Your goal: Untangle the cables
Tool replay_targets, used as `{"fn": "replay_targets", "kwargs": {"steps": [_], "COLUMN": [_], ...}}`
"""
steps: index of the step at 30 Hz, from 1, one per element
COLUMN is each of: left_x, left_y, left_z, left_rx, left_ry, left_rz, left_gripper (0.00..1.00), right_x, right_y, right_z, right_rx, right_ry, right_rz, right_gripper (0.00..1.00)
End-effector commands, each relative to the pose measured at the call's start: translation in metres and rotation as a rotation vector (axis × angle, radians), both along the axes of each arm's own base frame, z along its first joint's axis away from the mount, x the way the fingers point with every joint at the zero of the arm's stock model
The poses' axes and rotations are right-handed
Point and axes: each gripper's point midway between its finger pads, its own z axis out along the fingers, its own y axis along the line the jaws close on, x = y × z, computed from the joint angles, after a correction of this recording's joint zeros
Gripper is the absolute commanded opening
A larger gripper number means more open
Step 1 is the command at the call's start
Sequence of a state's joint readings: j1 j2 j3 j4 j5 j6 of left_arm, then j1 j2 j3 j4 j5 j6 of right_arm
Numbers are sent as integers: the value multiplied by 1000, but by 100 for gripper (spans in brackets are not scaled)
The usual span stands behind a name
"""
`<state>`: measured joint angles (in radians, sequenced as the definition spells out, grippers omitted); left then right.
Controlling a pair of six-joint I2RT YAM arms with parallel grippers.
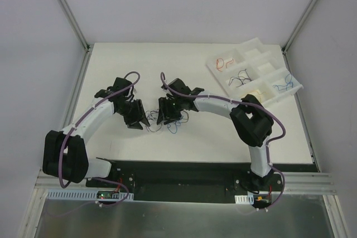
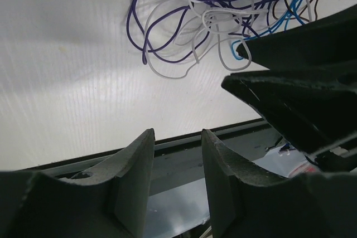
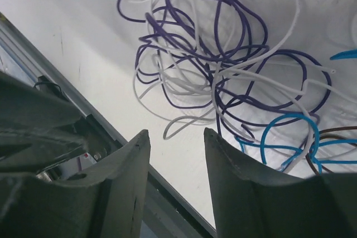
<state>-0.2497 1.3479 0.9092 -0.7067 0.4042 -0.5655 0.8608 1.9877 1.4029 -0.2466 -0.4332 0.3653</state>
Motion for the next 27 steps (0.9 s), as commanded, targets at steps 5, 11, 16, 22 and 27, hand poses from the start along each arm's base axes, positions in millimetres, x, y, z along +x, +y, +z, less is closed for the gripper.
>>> {"fn": "replay_targets", "kwargs": {"steps": [5, 11, 16, 22, 27], "left_x": [-10, -5, 16, 47, 56], "left_y": [5, 2, -7, -43, -67], "left_z": [11, 23, 42, 88, 107], "left_rx": [-13, -36, -75, -292, -407], "left_ry": [-24, -67, -178, -406, -477], "left_rz": [62, 32, -45, -218, -325], "left_gripper": [39, 40, 48, 69, 75], "right_x": [19, 14, 12, -6, 0], "right_y": [22, 19, -3, -27, -41], "right_z": [3, 14, 67, 143, 174], "right_rx": [1, -22, 108, 425, 518], "right_ry": [-71, -70, -122, 5, 7], "right_rz": [-60, 1, 90, 260, 226], "right_gripper": [38, 10, 0, 1, 0]}}
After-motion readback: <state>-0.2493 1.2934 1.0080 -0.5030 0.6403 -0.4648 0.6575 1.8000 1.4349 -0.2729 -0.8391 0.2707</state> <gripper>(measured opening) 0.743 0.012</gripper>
